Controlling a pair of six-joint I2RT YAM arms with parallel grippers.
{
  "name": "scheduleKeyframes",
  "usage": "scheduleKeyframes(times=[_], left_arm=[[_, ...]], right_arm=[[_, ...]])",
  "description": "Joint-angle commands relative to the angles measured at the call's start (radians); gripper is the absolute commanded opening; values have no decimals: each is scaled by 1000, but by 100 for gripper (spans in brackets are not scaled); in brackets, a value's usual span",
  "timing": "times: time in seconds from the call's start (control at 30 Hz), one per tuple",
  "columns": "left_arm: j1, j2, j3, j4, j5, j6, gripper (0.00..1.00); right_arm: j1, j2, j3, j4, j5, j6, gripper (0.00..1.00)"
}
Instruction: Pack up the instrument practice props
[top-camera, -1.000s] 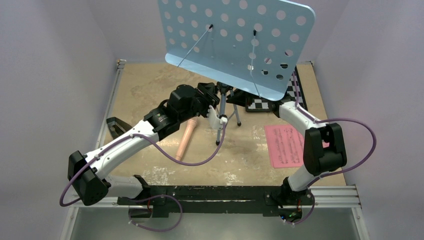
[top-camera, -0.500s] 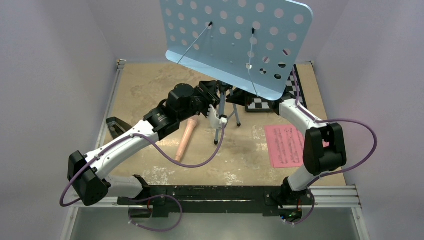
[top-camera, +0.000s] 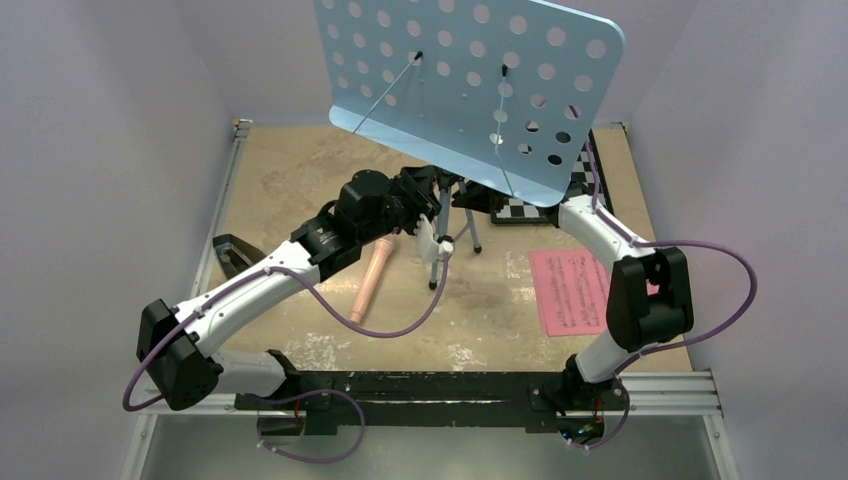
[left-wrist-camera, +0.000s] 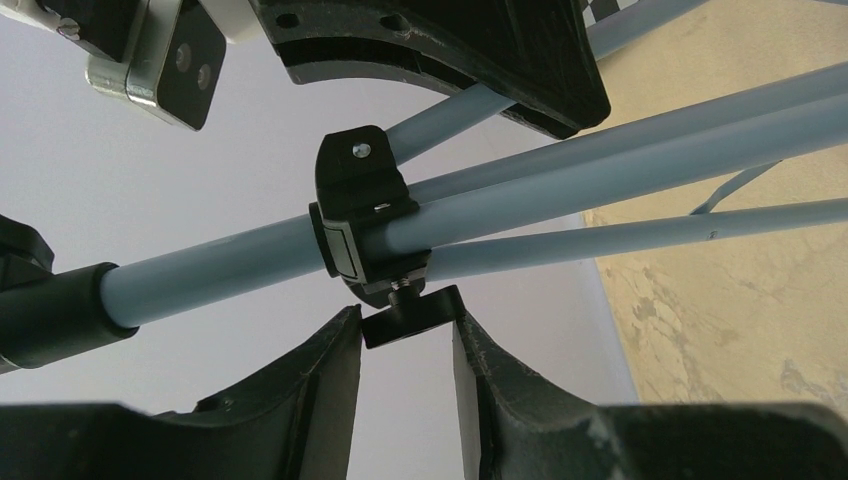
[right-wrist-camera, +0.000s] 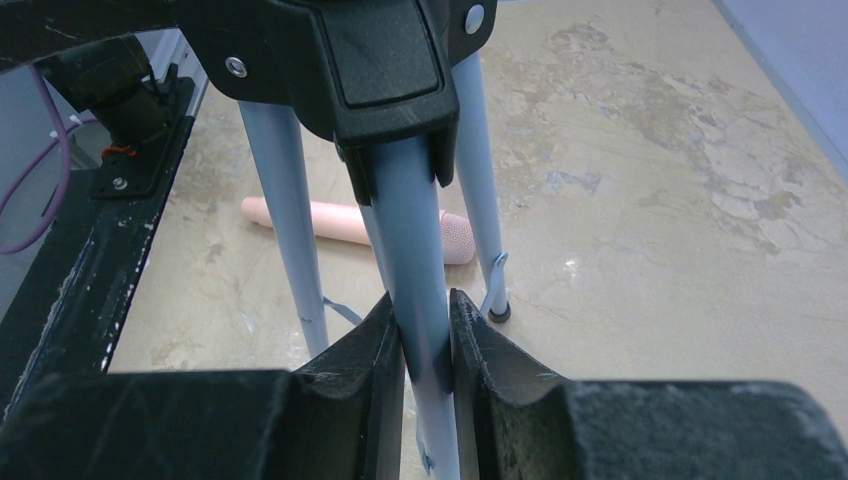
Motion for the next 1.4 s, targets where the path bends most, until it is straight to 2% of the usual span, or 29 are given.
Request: scheduleKeyframes(times=[0.0,0.2,0.6,0.7,0.77,0.83,0.9,1.1,1.23,1.37], left_arm=[[3,-6,15,-8,20,-121,41],[3,-16,91,-143,44,-386,35],[21,-58,110,-183,160,-926,31],[31,-56,110,-187,186,-1024,35],[34,-57,104,-191,192,-1053,45],[34,-66,82,-179,170,-1028,54],[33,-78,58,-167,132,-967,57],[30,-121,-54,32,55,-594,61],[24,-115,-101,154,52,-349,61],[17,-112,-152,274,66,-198,60]], right_arm=[[10,-16,21,-105,31,-21,0],[10,-19,17,-132,37,-43,0],[13,-16,17,-147,61,-49,0],[13,-13,19,-150,66,-49,0],[13,-13,19,-154,69,-48,0],[13,-14,18,-156,71,-49,0],[13,-16,17,-159,73,-53,0],[14,-14,19,-175,71,-59,0],[16,-8,29,-182,73,-66,0],[17,-4,36,-185,74,-66,0]])
